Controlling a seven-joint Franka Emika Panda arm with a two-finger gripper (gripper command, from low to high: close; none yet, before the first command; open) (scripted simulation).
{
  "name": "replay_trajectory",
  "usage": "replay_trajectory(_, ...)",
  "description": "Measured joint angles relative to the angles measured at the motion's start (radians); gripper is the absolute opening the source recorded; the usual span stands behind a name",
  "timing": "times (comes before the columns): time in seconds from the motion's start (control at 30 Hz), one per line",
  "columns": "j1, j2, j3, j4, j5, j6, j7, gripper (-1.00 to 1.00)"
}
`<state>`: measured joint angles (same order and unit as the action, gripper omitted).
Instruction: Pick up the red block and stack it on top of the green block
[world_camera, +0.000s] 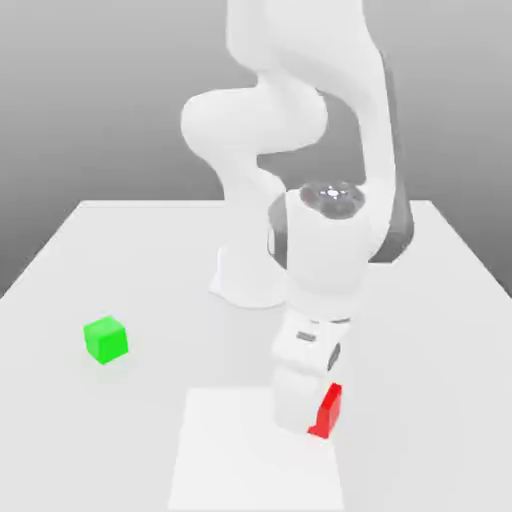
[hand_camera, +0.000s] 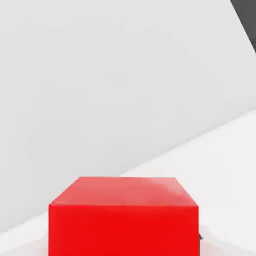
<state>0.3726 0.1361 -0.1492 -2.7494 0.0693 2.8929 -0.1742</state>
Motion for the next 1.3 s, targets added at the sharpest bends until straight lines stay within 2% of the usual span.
replay_trajectory(0.2, 0.0, -0.112, -0.016, -0.023, -0.059, -0.095, 0.046, -1.0)
replay_trajectory(0.3, -0.002, -0.156, -0.07, -0.039, -0.062, -0.131, 0.044, -1.0)
replay_trajectory(0.37, -0.086, -0.183, -0.116, -0.05, -0.07, -0.152, 0.046, -1.0)
replay_trajectory(0.63, -0.278, -0.293, -0.237, -0.102, -0.15, -0.217, 0.086, -1.0)
replay_trajectory(1.13, -0.775, -0.477, -0.398, -0.215, -0.429, -0.258, 0.258, -1.0)
replay_trajectory(1.2, -0.794, -0.476, -0.417, -0.223, -0.425, -0.251, 0.254, -1.0)
replay_trajectory(1.3, -0.744, -0.441, -0.454, -0.222, -0.357, -0.228, 0.208, -1.0)
